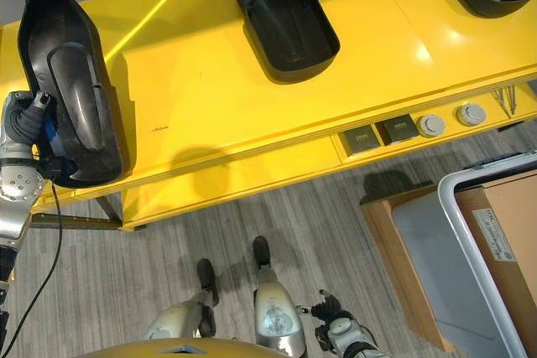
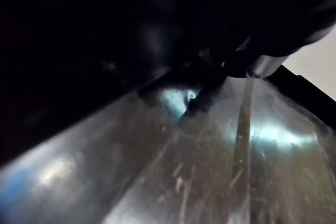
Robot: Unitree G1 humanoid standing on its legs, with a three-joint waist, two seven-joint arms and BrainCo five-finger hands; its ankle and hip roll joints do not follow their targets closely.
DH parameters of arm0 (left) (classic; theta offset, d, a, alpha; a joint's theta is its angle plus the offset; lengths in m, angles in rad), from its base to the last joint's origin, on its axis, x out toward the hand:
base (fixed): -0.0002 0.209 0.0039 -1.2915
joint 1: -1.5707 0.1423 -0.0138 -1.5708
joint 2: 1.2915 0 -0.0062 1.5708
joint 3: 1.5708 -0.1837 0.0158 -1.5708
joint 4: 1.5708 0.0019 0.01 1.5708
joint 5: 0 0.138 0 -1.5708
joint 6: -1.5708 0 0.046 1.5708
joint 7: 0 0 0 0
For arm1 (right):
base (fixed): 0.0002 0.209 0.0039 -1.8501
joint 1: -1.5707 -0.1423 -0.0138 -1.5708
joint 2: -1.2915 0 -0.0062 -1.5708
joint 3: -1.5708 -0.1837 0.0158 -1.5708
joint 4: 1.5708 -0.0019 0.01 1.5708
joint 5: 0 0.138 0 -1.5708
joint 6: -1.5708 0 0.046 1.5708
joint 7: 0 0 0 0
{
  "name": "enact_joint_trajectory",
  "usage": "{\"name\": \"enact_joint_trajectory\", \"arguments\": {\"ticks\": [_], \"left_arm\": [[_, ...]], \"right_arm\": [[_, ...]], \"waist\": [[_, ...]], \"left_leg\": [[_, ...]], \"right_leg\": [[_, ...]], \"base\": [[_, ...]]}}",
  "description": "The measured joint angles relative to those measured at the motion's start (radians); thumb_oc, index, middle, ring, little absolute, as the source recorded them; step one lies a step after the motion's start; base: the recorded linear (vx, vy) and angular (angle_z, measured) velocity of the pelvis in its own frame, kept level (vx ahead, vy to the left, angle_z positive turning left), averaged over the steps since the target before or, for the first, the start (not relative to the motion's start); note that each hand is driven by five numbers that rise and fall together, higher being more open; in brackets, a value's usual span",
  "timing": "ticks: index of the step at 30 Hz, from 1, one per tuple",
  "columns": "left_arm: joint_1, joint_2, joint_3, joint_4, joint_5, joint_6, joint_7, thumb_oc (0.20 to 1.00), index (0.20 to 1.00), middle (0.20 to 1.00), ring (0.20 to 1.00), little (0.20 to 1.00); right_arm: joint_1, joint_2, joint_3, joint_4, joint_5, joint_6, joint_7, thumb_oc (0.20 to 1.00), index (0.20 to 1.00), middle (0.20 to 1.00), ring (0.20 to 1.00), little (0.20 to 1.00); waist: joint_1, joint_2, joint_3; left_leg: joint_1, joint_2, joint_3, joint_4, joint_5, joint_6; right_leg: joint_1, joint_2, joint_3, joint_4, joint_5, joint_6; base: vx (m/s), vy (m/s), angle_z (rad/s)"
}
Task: Move parts from the plastic box to the shelf.
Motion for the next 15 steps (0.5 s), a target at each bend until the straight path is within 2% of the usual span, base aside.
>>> {"name": "enact_joint_trajectory", "arguments": {"ticks": [15], "left_arm": [[-0.048,-0.007,0.011,0.017,0.050,0.022,0.002,0.200,0.200,0.200,0.200,0.200]], "right_arm": [[-0.007,0.009,0.004,-0.004,0.046,-0.006,0.000,1.000,1.000,1.000,1.000,1.000]], "waist": [[0.012,-0.002,0.012]], "left_leg": [[-0.034,0.000,-0.001,0.000,-0.002,-0.004]], "right_leg": [[-0.033,0.000,0.000,0.000,0.001,0.001]], "base": [[-0.01,-0.010,0.00]]}}
